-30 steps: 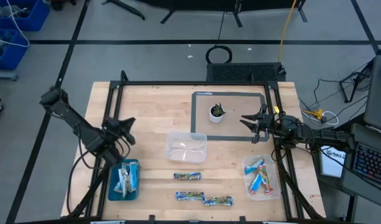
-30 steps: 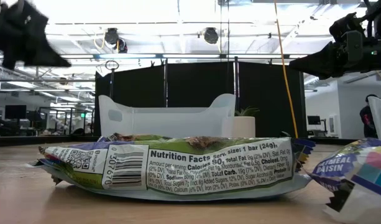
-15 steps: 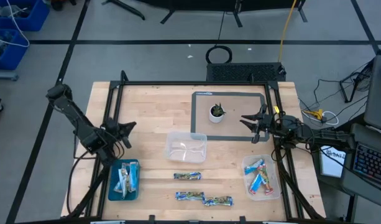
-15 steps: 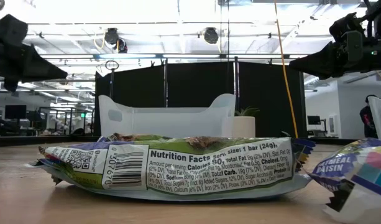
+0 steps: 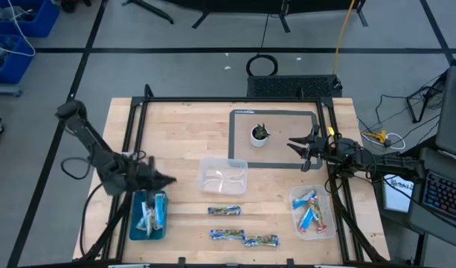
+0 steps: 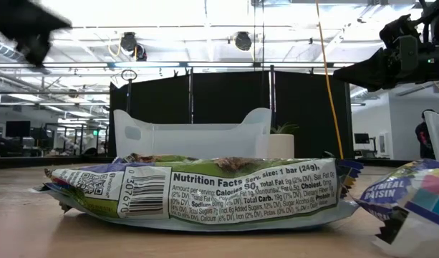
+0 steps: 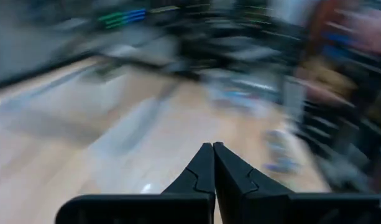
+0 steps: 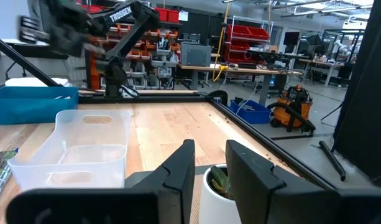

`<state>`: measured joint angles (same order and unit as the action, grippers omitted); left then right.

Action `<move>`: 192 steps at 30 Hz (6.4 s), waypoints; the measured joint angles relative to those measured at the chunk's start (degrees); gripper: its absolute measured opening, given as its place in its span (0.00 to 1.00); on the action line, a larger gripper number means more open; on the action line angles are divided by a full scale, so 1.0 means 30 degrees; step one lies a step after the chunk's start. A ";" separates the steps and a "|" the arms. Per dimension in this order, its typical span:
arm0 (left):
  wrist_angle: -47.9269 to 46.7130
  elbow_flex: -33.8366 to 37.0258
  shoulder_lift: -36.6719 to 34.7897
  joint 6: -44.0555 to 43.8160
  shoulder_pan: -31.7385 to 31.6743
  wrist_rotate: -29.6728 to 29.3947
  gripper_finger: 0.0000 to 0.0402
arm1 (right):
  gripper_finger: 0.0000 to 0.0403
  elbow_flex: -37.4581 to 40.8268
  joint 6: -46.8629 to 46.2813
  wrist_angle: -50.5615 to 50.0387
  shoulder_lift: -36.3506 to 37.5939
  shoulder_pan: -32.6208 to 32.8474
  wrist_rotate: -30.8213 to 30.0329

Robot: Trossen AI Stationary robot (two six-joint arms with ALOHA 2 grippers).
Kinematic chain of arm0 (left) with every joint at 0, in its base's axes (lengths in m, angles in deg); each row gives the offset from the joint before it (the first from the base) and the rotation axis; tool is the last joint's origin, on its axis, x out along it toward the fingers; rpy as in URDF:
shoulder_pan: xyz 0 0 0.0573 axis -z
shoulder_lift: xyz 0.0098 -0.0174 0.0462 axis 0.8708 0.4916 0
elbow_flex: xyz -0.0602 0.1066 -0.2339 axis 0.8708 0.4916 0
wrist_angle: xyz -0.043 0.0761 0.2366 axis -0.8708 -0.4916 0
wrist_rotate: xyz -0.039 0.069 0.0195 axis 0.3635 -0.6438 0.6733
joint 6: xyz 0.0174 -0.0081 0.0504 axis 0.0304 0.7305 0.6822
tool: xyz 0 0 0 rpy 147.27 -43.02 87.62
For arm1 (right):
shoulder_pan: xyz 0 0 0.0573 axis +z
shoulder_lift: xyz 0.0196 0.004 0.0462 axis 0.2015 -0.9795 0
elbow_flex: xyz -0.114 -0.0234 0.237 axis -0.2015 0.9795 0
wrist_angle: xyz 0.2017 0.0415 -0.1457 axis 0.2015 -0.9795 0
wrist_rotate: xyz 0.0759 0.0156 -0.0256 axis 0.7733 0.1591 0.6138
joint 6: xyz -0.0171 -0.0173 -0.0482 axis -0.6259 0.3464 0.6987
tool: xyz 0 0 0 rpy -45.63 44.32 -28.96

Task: Pick and place Granola Bars by type
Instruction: Put the blue granola bar into the left transparent bin

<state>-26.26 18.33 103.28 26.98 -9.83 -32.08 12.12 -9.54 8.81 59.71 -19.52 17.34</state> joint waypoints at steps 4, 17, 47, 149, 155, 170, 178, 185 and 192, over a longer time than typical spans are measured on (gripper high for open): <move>0.3212 -0.0030 0.0428 0.7453 -0.2953 0.6790 0.03 | 0.20 0.0000 0.0007 0.0000 0.0000 0.0004 0.0000; 0.5701 0.4355 -0.2340 0.7584 -1.6203 1.8846 0.03 | 0.20 0.0006 0.0004 0.0007 0.0000 0.0001 0.0000; -0.3614 0.4743 -1.1004 0.8900 -1.7217 1.7615 0.06 | 0.20 0.0000 0.0003 0.0007 -0.0006 0.0003 0.0000; -0.2673 0.4779 -1.0982 0.8915 -1.7217 1.7564 0.10 | 0.12 -1.7231 -1.5970 -0.2353 -3.3230 1.6368 0.2616; -0.2673 0.4779 -1.0982 0.8915 -1.7217 1.7564 0.10 | 0.02 -1.7185 -1.3088 -0.1683 -3.3057 1.6375 0.2461; -0.2664 0.4779 -1.0984 0.8915 -1.7217 1.7569 0.10 | 0.00 -1.7159 -0.3684 -0.0337 -2.5358 1.4395 0.0007; -0.2658 0.4779 -1.0982 0.8918 -1.7217 1.7564 0.10 | 0.00 -1.7194 -0.3786 0.2783 -2.4792 0.8613 0.5583; -0.2660 0.4779 -1.0983 0.8915 -1.7217 1.7564 0.10 | 0.00 -1.7209 -0.4954 0.2406 -2.7013 0.5344 0.6519; -0.2666 0.4779 -1.0982 0.8921 -1.7211 1.7564 0.10 | 0.00 -1.8060 -0.4998 0.1281 -2.9717 0.4016 0.6495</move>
<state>-34.25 32.66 70.33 53.74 -61.46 20.62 -42.06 -24.53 12.66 -29.44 -7.47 36.83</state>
